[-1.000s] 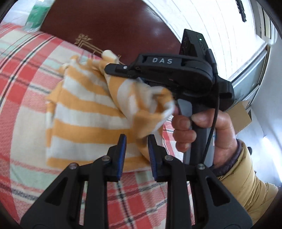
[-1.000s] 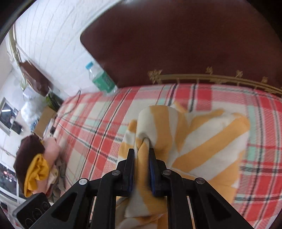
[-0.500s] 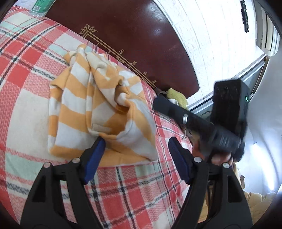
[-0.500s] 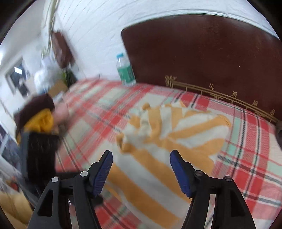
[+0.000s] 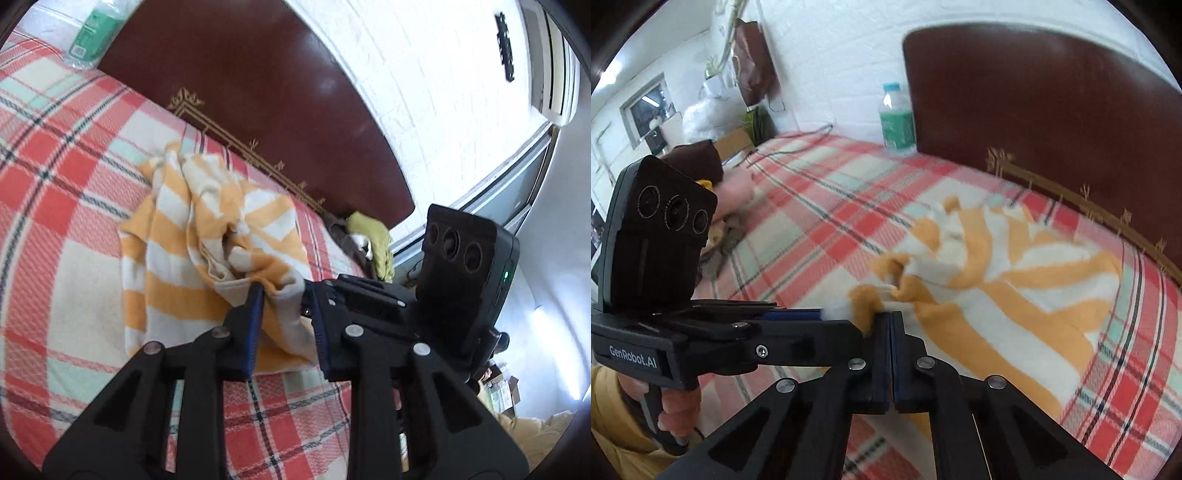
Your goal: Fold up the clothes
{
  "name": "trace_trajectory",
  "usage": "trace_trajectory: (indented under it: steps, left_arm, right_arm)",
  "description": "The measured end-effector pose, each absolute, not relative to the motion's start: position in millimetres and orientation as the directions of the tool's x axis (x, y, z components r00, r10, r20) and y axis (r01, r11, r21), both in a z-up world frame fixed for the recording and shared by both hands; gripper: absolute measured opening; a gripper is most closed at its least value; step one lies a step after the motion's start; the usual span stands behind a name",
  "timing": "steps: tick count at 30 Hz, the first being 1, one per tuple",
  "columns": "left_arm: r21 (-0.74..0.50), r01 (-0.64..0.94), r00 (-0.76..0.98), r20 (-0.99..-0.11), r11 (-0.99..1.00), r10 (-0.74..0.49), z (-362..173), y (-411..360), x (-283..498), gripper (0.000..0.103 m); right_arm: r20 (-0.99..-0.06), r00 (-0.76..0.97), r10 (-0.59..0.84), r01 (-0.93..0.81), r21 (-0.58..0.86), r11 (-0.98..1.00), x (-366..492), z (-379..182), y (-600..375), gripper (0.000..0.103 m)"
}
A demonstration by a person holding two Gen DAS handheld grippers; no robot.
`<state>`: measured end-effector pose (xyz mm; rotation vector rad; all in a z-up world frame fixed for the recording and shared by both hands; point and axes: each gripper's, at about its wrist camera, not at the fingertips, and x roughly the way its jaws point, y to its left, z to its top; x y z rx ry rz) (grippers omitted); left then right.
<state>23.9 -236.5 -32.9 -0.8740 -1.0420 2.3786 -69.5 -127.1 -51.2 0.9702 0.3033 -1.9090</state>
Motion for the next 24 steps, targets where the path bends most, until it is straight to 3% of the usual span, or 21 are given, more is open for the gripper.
trace_trajectory:
  steps: [4, 6, 7, 8, 10, 11, 12, 16, 17, 18, 20, 21, 24]
  left_arm:
    - [-0.73, -0.071, -0.72, -0.434, -0.68, 0.541, -39, -245, 34, 0.028]
    - [-0.736, -0.045, -0.702, -0.458, -0.676, 0.545, -47, -248, 38, 0.037]
    - [-0.73, -0.03, -0.703, -0.47, -0.683, 0.534, -50, -250, 43, 0.057]
    - [-0.724, -0.017, -0.708, -0.478, -0.69, 0.519, -53, -251, 49, 0.071]
    - [-0.724, -0.013, -0.718, -0.473, -0.69, 0.51, -57, -256, 55, 0.074]
    - [-0.725, -0.015, -0.721, -0.469, -0.689, 0.51, -61, -260, 59, 0.074]
    - [-0.719, -0.008, -0.722, -0.476, -0.695, 0.502, -61, -262, 58, 0.075]
    - [-0.701, 0.028, -0.718, -0.511, -0.713, 0.474, -65, -269, 54, 0.076]
    - [-0.698, 0.04, -0.713, -0.521, -0.715, 0.469, -67, -269, 52, 0.076]
    - [-0.695, 0.051, -0.709, -0.531, -0.717, 0.464, -68, -270, 52, 0.076]
    - [-0.687, 0.06, -0.706, -0.542, -0.724, 0.456, -68, -273, 54, 0.076]
    - [-0.684, 0.064, -0.705, -0.547, -0.727, 0.452, -68, -274, 55, 0.076]
    - [-0.684, 0.06, -0.713, -0.539, -0.727, 0.448, -66, -279, 59, 0.076]
  right_arm:
    - [-0.742, -0.199, -0.64, 0.804, 0.25, -0.54, -77, -67, -130, 0.006]
    - [-0.75, -0.212, -0.627, 0.803, 0.232, -0.549, -74, -71, -126, 0.024]
    - [-0.743, -0.234, -0.628, 0.806, 0.213, -0.552, -70, -68, -120, 0.028]
    - [-0.735, -0.255, -0.629, 0.809, 0.194, -0.555, -66, -66, -114, 0.043]
    - [-0.722, -0.297, -0.625, 0.816, 0.149, -0.559, -59, -60, -103, 0.057]
    - [-0.723, -0.315, -0.615, 0.824, 0.113, -0.555, -55, -58, -101, 0.069]
    - [-0.724, -0.331, -0.605, 0.833, 0.076, -0.548, -50, -57, -100, 0.072]
    - [-0.76, -0.391, -0.518, 0.864, -0.11, -0.491, -34, -74, -121, 0.072]
    - [-0.77, -0.399, -0.498, 0.87, -0.147, -0.471, -33, -82, -129, 0.064]
    - [-0.78, -0.401, -0.481, 0.872, -0.165, -0.46, -33, -89, -136, 0.037]
    - [-0.793, -0.381, -0.475, 0.87, -0.132, -0.476, -41, -94, -143, 0.012]
    - [-0.781, -0.359, -0.51, 0.867, -0.077, -0.492, -45, -87, -141, 0.005]
    - [-0.731, -0.304, -0.611, 0.853, 0.076, -0.516, -54, -65, -135, 0.005]
